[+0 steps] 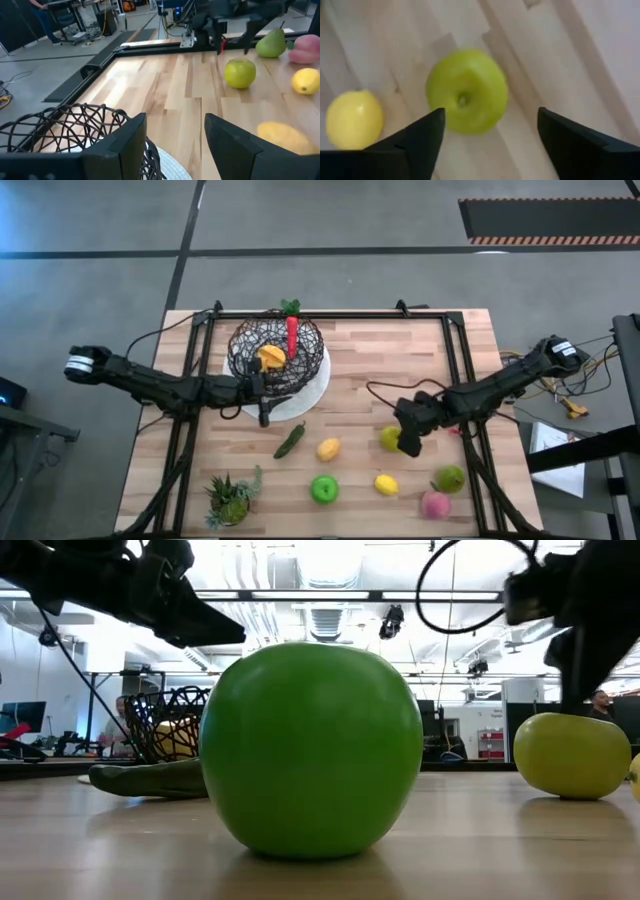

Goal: Build produce basket
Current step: Put the right green apple into the wire basket

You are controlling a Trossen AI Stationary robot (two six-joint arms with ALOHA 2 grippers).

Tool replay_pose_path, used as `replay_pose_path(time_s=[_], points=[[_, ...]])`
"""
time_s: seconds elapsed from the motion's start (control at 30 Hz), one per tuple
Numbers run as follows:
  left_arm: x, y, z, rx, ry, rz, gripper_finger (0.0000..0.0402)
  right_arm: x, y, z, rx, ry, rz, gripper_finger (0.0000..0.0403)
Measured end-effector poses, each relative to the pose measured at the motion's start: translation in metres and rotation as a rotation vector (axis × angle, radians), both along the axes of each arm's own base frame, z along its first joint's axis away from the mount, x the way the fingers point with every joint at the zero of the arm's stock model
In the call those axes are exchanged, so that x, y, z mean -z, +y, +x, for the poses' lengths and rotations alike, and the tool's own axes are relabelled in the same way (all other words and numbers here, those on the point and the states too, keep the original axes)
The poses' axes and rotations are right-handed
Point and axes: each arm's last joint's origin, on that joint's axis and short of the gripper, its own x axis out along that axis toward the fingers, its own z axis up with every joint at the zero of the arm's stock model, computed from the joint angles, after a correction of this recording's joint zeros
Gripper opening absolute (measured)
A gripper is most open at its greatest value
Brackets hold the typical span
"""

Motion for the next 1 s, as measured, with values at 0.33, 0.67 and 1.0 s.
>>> replay_pose_path(time_s=[0.33, 0.67, 1.0], points=[[-0.002, 0.0, 0.001, -0.001, -0.022, -0.003, 0.0185, 0.013, 0.042, -0.023, -0.019, 0.012, -0.074, 0.0362], [-0.003, 0.0, 0.001, -0.001, -0.037, -0.007, 0.0185, 0.043, 0.059, -0.023, -0.096, -0.089, -0.335, 0.0364], [-0.008, 0.0, 0.002, -0.002, -0.092, -0.015, 0.0185, 0.063, 0.059, 0.003, -0.19, -0.138, -0.431, 0.0364]])
